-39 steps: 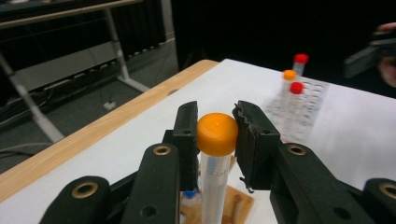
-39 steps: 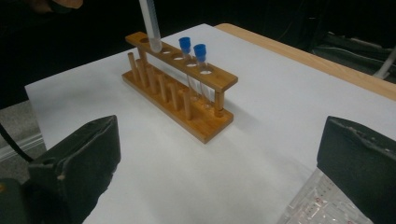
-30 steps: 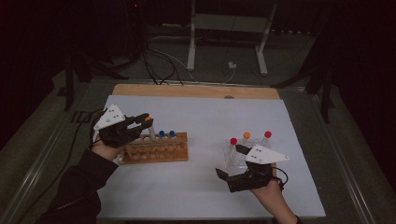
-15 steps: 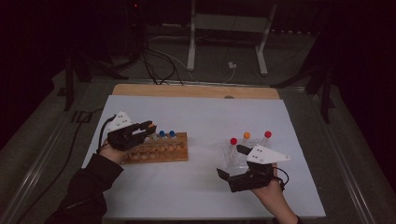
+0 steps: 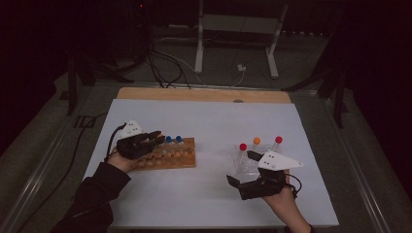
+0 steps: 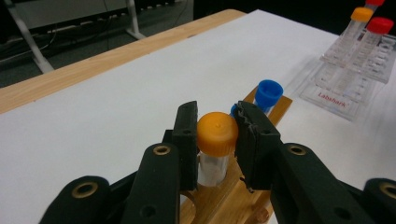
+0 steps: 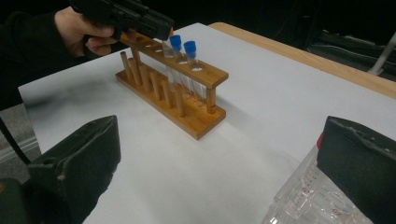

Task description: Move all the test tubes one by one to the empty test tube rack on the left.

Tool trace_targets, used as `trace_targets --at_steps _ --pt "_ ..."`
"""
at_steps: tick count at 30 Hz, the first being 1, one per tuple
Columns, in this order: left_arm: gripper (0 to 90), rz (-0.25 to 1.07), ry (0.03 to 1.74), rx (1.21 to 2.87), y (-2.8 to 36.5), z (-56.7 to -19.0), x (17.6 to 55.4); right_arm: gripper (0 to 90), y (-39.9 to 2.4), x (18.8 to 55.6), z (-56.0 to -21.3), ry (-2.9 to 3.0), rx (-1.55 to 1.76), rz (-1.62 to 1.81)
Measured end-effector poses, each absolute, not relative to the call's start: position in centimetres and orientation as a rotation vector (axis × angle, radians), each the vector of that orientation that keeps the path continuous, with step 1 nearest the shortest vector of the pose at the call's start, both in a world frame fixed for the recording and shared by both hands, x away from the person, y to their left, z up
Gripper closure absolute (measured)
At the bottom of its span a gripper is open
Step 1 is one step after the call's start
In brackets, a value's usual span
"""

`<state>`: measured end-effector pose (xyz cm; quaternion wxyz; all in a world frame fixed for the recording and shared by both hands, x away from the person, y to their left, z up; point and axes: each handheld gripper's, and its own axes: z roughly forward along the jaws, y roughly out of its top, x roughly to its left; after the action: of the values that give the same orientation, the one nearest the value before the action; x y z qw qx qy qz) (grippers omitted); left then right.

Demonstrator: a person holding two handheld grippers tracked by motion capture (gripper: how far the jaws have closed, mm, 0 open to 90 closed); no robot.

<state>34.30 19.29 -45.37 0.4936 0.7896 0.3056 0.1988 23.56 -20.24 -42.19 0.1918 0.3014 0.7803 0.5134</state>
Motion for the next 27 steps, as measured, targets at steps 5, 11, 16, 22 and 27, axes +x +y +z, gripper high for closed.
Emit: trace_targets --at_steps 5,11,16,22,27 --pt "71.8 0.47 0.742 1.936 19.3 -45.2 34.4 0.0 -20.4 23.5 -42.0 2.179 0.845 1.465" --pt "70.9 0.45 0.722 1.96 19.3 -45.0 34.4 0.0 -20.7 23.4 -41.6 2.174 0.817 1.479" --pt "53.0 0.425 0.692 1.939 19.5 -44.5 33.6 0.0 -21.1 23.5 -41.1 2.152 0.826 1.469" --pt "26.1 0.424 0.636 1.93 19.4 -43.5 31.9 0.0 -22.7 24.2 -40.7 2.095 0.862 1.423" --pt "13.1 0.381 0.574 1.93 19.1 -43.1 30.2 0.0 -24.6 25.0 -41.1 2.046 0.923 1.352"
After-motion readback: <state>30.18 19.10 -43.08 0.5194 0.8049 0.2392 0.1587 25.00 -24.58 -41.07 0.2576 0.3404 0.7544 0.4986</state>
